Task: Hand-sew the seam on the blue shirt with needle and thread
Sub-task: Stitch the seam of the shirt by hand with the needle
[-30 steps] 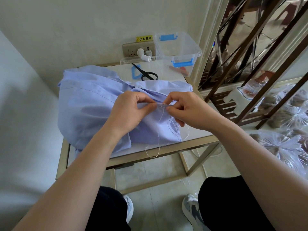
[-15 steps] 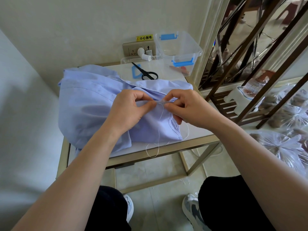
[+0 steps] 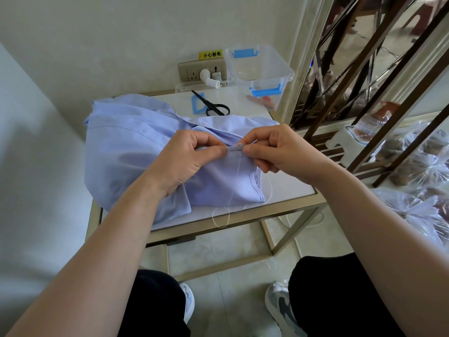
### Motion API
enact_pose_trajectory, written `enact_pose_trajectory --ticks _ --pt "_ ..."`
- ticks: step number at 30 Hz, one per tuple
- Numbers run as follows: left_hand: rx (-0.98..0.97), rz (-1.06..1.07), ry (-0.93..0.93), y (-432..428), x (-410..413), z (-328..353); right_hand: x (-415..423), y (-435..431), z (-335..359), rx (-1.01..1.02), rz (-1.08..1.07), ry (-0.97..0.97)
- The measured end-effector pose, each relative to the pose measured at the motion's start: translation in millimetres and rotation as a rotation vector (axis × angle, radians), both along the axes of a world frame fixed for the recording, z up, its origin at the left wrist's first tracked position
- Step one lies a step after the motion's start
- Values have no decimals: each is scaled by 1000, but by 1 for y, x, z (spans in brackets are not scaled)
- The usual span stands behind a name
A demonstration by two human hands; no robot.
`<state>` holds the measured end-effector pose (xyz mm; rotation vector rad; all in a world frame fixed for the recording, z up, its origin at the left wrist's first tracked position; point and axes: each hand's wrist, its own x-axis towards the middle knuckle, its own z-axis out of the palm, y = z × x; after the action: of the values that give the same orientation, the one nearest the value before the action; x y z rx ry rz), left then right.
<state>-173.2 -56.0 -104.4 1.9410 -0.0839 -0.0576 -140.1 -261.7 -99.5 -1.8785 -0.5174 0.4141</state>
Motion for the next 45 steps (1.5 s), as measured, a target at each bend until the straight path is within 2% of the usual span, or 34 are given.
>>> enact_pose_trajectory --ticks 9,13,19,24,27,30,38,40,42,45 --pt "-144 -130 81 3 -3 2 3 -4 -3 75 89 87" --pt "-139 -166 114 3 -4 2 1 -2 -6 89 117 99" --pt "-146 -170 127 1 -4 2 -2 3 -7 127 114 104" --pt "-221 -65 87 4 -1 3 4 1 -4 170 61 83" --pt "-231 -66 102 1 -1 1 3 1 -5 196 103 73" --pt "-249 -84 107 -2 -2 1 1 3 -6 185 178 72" --pt "-199 -82 107 -4 -1 -4 -1 5 -5 104 149 23" --pt "-217 -20 83 -2 1 -2 3 6 -7 83 47 -46" --pt "-198 32 56 -1 3 -2 6 6 -9 73 -52 -218" --pt "-148 38 46 -6 1 -2 3 8 -10 33 -47 -443"
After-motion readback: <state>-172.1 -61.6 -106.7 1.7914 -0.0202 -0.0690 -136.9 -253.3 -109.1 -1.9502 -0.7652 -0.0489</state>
